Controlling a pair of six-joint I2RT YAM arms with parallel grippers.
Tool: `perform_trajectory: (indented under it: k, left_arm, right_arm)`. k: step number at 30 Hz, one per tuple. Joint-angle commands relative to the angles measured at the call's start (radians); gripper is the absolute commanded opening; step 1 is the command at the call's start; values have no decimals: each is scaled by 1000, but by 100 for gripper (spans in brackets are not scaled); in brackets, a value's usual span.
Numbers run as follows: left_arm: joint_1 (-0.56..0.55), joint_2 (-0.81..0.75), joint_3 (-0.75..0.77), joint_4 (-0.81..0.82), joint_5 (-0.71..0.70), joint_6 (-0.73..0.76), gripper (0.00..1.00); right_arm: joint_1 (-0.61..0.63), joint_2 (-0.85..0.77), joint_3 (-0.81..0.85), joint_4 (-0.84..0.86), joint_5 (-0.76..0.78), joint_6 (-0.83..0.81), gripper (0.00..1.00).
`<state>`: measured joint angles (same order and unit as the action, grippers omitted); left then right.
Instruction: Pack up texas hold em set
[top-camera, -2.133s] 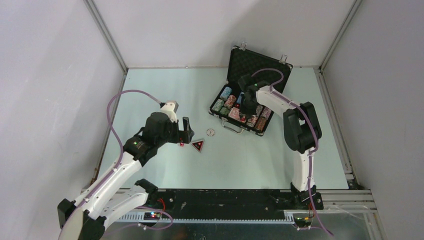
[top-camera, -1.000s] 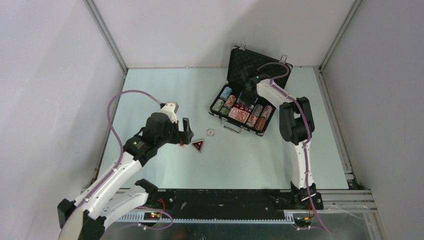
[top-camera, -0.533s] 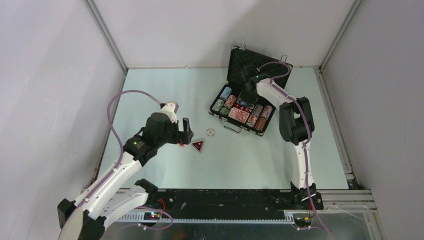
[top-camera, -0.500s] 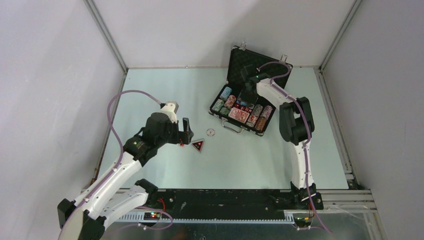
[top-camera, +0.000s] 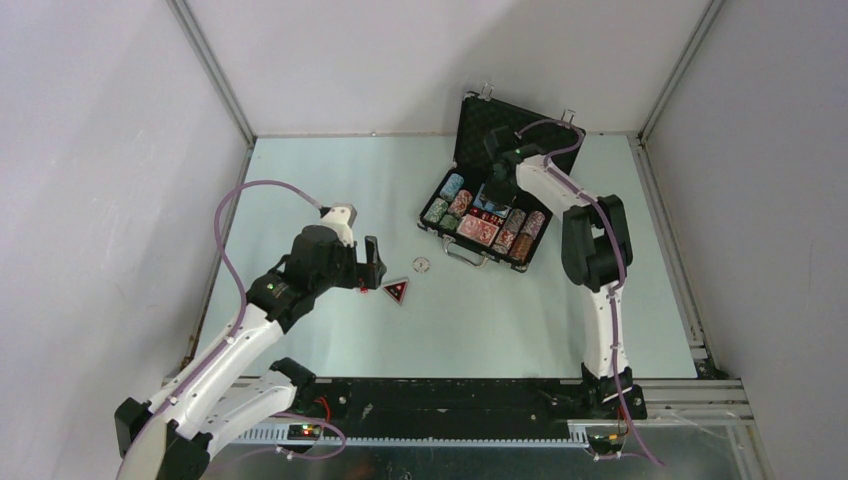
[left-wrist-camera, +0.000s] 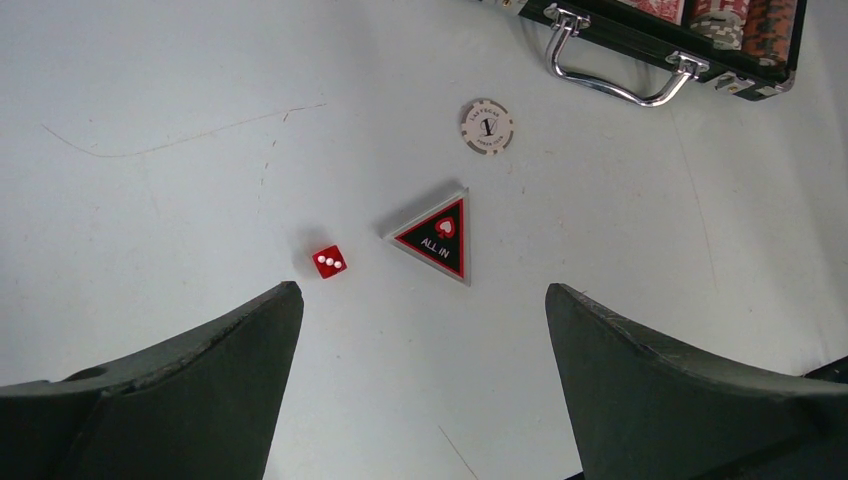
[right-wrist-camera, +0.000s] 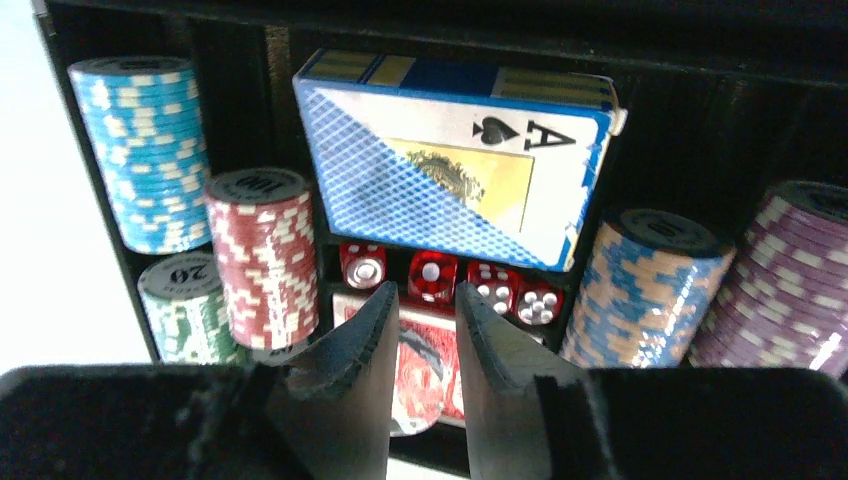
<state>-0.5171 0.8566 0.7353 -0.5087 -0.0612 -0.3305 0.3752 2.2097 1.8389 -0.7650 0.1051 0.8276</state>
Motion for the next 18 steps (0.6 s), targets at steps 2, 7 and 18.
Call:
perform_trajectory:
  k: [2,7,18]
  left_arm:
    - [-4,-10,25,-2,-29,5,98]
    - [-3,15,27,-6,-54,-38,98]
    - [49,213,141,-103,-150,-227,98]
  right_arm:
    - [-2,-181,-53,31,5,-86,31]
    - [8,-360,-215,112,-23,-160,32]
    - [90,-703,-493,146,8,-311,24]
